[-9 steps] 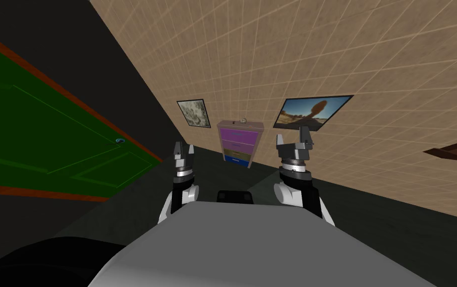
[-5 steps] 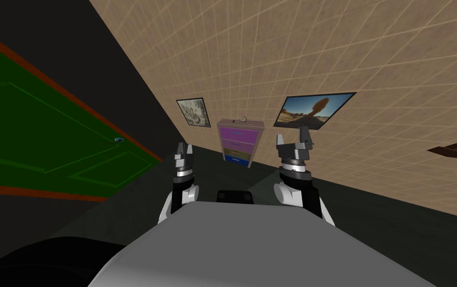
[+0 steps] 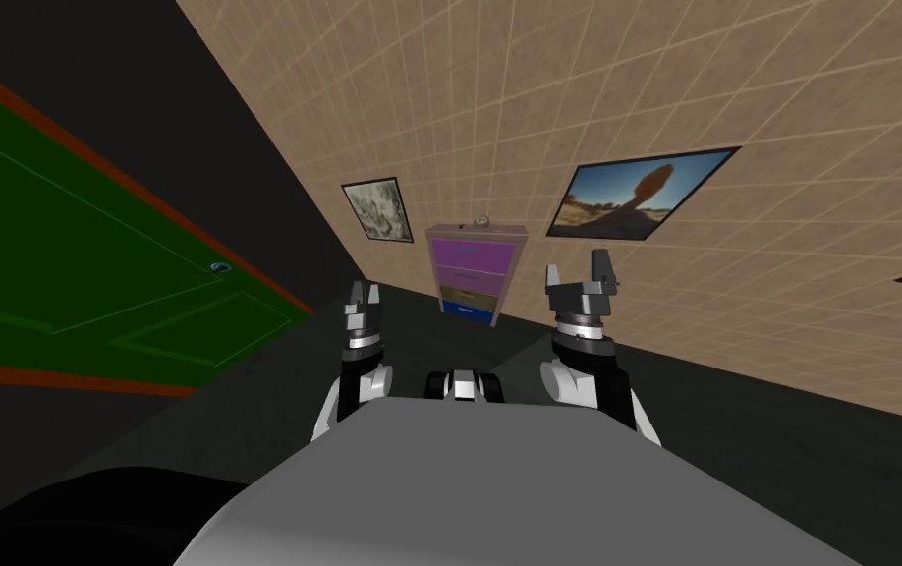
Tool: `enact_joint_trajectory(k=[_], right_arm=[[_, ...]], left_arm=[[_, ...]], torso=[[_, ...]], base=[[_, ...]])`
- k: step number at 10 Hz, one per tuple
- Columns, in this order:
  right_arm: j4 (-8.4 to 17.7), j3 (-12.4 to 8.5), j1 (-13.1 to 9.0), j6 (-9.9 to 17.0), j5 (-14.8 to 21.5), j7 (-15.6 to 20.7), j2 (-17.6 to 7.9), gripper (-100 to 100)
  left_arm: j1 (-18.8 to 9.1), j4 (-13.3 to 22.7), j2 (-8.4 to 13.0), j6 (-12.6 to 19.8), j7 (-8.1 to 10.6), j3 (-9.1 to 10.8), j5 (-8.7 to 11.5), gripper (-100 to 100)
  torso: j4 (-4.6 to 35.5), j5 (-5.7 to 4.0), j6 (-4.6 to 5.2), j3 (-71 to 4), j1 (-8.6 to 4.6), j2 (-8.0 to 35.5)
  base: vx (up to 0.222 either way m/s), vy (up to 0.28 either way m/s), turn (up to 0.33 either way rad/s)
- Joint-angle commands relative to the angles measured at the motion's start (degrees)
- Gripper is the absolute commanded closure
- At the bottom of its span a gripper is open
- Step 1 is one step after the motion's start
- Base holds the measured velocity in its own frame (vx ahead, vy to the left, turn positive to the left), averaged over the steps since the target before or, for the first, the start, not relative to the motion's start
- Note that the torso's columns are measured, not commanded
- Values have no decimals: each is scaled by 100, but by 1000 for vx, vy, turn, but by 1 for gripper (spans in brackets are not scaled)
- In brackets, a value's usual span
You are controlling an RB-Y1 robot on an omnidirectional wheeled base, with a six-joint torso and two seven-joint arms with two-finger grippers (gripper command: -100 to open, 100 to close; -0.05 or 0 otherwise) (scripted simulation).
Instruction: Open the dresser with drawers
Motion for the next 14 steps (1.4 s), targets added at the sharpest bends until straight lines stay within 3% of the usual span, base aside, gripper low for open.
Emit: enact_joint_trajectory(k=[1, 3, 8, 9, 11, 14], right_arm=[[161, -3, -51, 81, 59, 101, -271, -100], [392, -7, -124, 199, 146, 251, -532, -100], [1236, -23, -402, 657, 493, 837, -1274, -100], [1246, -23, -402, 657, 493, 837, -1274, -100], [1602, -30, -541, 889, 672, 1138, -1603, -100], [1892, -34, -615, 1012, 767, 1298, -1775, -100]], left_arm=[[0, 0, 0, 0, 0, 0, 0, 0], [0, 3, -1, 1, 0, -1, 0, 0], [0, 3, -1, 1, 0, -1, 0, 0], [0, 3, -1, 1, 0, -1, 0, 0], [0, 3, -1, 1, 0, -1, 0, 0], [0, 3, -1, 1, 0, -1, 0, 0]], torso=[[423, 0, 0, -846, 0, 423], [668, 3, -1, -1353, 9, 668], [692, 0, -1, -1383, 2, 691], [691, 1, 0, -1383, 3, 690], [692, -2, 0, -1382, -5, 694], [691, -1, -1, -1384, -2, 690]], base=[[6, 22, 108], [5, 39, 135], [15, 62, 185], [10, 48, 73], [13, 54, 208], [14, 41, 108]])
